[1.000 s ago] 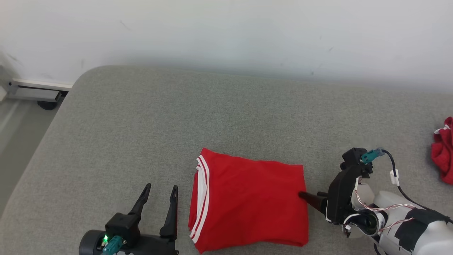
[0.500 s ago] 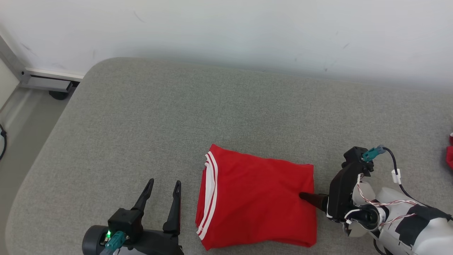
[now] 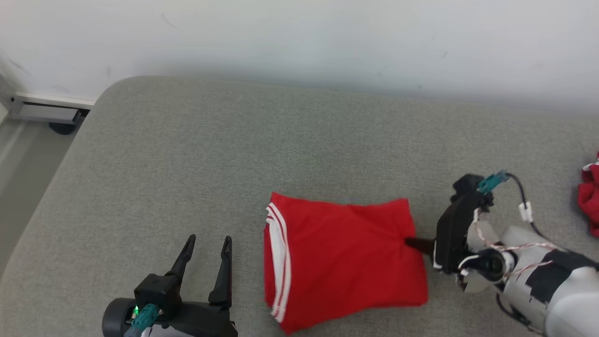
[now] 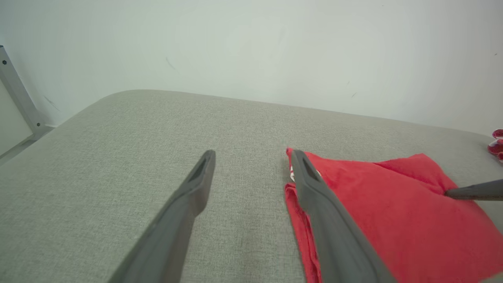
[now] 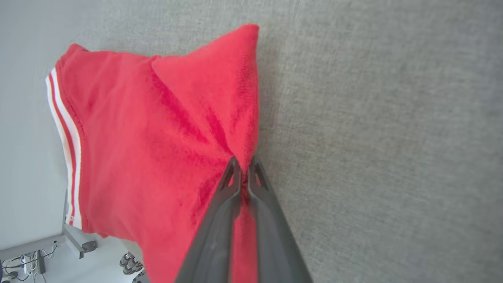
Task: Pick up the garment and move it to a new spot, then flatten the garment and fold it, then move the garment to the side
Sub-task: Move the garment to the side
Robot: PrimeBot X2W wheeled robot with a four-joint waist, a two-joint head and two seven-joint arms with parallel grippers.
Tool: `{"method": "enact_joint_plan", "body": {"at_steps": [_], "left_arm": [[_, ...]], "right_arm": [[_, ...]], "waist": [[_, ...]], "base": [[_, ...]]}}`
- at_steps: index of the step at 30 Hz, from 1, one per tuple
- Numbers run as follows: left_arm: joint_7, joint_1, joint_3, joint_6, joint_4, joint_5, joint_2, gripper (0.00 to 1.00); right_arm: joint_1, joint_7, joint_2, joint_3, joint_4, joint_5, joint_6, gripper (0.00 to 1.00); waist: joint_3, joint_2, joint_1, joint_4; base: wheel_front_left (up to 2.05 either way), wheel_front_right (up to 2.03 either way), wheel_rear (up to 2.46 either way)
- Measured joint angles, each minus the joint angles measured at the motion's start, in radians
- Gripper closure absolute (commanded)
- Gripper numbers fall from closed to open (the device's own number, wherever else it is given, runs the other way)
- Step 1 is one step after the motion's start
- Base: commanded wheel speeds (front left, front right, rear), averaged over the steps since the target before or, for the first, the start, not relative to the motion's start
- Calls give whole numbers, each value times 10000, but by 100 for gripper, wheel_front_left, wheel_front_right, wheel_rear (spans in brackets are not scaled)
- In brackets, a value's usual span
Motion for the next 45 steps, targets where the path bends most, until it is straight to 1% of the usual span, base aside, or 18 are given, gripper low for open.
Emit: {"method": "enact_joint_plan", "body": {"at_steps": [1, 4, 5, 9, 18, 31, 38, 45], "left_arm": [[-2, 13, 44, 0, -33, -15, 2, 0], [-2, 18, 92, 0, -56, -48, 19, 0], [-2, 19, 146, 0, -98, -56, 40, 0], [-4, 20, 276, 2, -222, -56, 169, 0], [2, -38, 288, 2, -462, -54, 194, 0], [117, -509, 272, -4, -614, 19, 309, 0], [201, -792, 192, -15, -564, 35, 299, 0], [278, -810, 151, -92, -619, 71, 351, 0]], "right_arm": [[-368, 10, -265, -90, 46, -69, 56, 100], [-650, 8, -635, -245, 105, -94, 90, 100], [-822, 8, -851, -295, 186, -111, 100, 100], [-1271, 10, -1285, -401, 299, -213, 173, 100], [-2295, 86, -2343, -619, 426, -556, 188, 100], [-3441, 174, -3346, -826, 738, -951, 261, 100], [-3739, 173, -3766, -713, 949, -1404, 261, 100], [-4475, 171, -4144, -621, 1220, -1833, 245, 100]], "waist": [[43, 0, 1, -122], [110, 0, 1, -255], [167, 0, 1, -349], [293, 0, 1, -580], [731, 0, 1, -1163], [1495, 1, 0, -1834], [1654, 0, 0, -1965], [1859, 1, 0, -2025]], "base": [[0, 0, 0], [0, 0, 0], [0, 0, 0], [0, 0, 0], [0, 0, 0], [0, 0, 0], [0, 0, 0], [0, 0, 0]]}}
